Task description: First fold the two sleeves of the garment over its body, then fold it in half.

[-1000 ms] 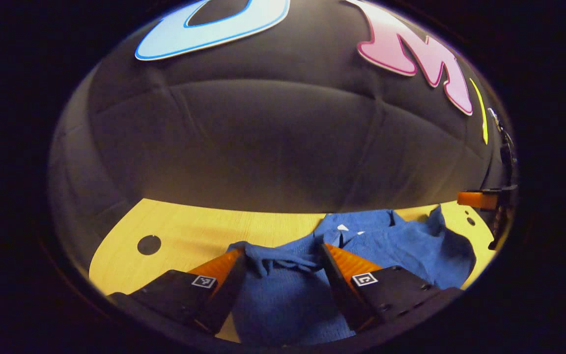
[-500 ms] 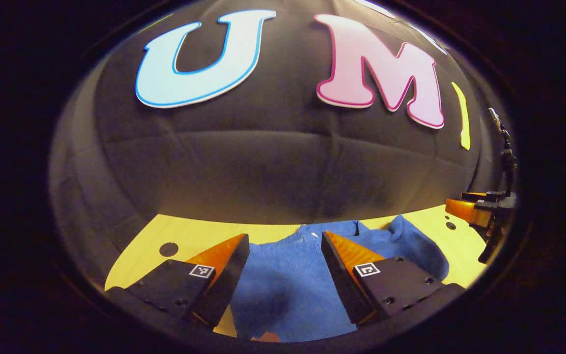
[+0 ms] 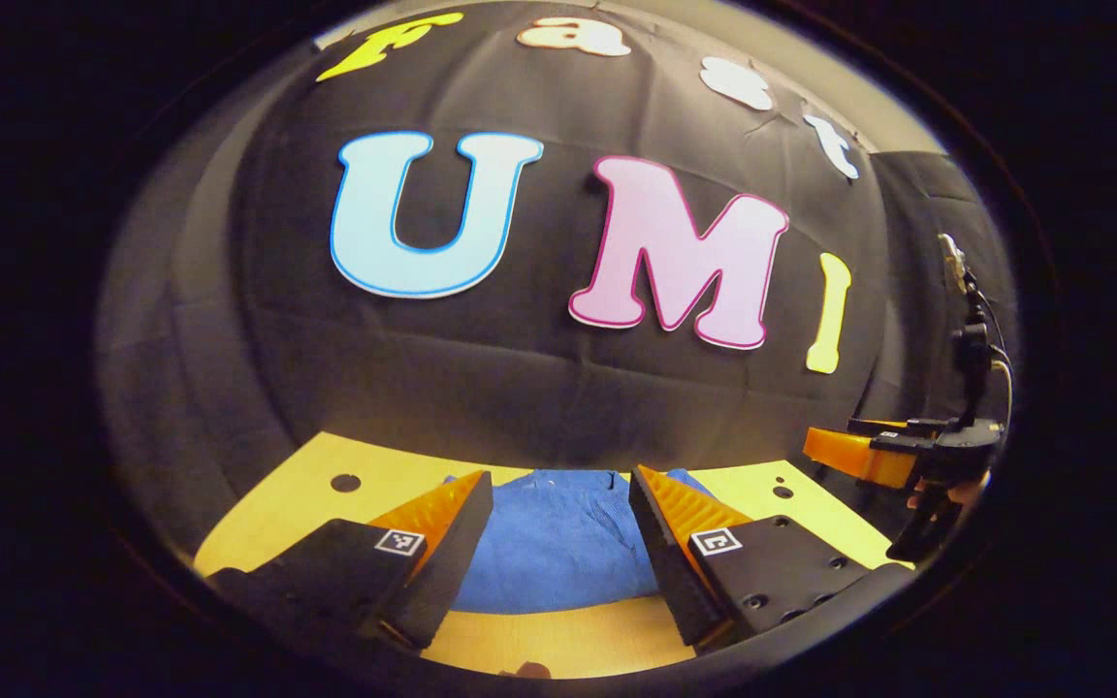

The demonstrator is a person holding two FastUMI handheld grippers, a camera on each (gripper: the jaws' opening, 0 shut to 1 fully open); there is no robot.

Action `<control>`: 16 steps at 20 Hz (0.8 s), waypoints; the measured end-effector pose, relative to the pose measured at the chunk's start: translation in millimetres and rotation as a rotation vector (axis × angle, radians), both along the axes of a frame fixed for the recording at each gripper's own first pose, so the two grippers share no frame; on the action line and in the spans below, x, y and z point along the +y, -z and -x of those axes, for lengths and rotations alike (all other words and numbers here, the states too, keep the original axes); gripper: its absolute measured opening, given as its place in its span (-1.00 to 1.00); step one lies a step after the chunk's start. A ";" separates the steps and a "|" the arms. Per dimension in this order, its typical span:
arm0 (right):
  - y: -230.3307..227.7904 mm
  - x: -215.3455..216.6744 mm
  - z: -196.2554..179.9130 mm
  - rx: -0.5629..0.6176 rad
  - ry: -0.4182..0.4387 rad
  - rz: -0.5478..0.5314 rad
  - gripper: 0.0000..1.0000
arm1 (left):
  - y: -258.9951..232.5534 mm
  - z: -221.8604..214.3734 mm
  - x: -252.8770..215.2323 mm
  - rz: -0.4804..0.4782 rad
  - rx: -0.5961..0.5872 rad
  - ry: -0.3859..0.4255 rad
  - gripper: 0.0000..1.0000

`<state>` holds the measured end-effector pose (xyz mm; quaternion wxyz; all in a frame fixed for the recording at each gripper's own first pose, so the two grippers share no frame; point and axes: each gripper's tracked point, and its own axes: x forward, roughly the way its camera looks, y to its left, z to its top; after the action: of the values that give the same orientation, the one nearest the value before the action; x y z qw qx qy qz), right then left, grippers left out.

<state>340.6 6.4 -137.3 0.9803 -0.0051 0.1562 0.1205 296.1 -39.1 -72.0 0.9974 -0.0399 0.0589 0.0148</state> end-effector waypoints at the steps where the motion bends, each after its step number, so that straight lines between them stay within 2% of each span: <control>1: -9.7 1.4 15.2 -0.007 -0.011 0.006 0.98 | -7.1 25.1 -1.2 -0.015 -0.011 -0.009 0.63; 5: -39.4 13.7 92.2 -0.034 -0.055 -0.002 0.98 | -26.5 109.4 -4.0 -0.017 -0.018 -0.027 0.61; 6: -41.8 14.2 112.7 -0.019 -0.068 -0.008 0.92 | -30.9 127.9 -2.7 -0.030 -0.029 -0.034 0.61; 7: -43.4 11.0 129.1 -0.006 -0.069 -0.012 0.98 | -32.3 145.5 -1.4 -0.031 -0.030 -0.034 0.60; 8: -49.4 7.1 146.0 -0.002 -0.072 -0.026 0.89 | -30.3 162.7 -4.6 -0.021 -0.021 -0.025 0.60; 9: -56.0 6.4 164.0 -0.010 -0.077 -0.048 0.97 | -29.2 179.1 -7.5 -0.004 -0.011 -0.018 0.60; 13: -82.9 -8.3 224.5 -0.102 -0.065 -0.114 0.97 | -27.3 238.6 -10.1 0.036 -0.016 -0.035 0.60; 16: -95.3 -14.7 259.7 -0.164 -0.054 -0.157 0.96 | -44.1 269.5 -12.5 0.053 -0.091 -0.070 0.61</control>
<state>80.9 -8.3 -42.0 0.9836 0.0575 0.0652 0.1578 26.6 -51.5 -27.9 0.9965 -0.0688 0.0125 0.0463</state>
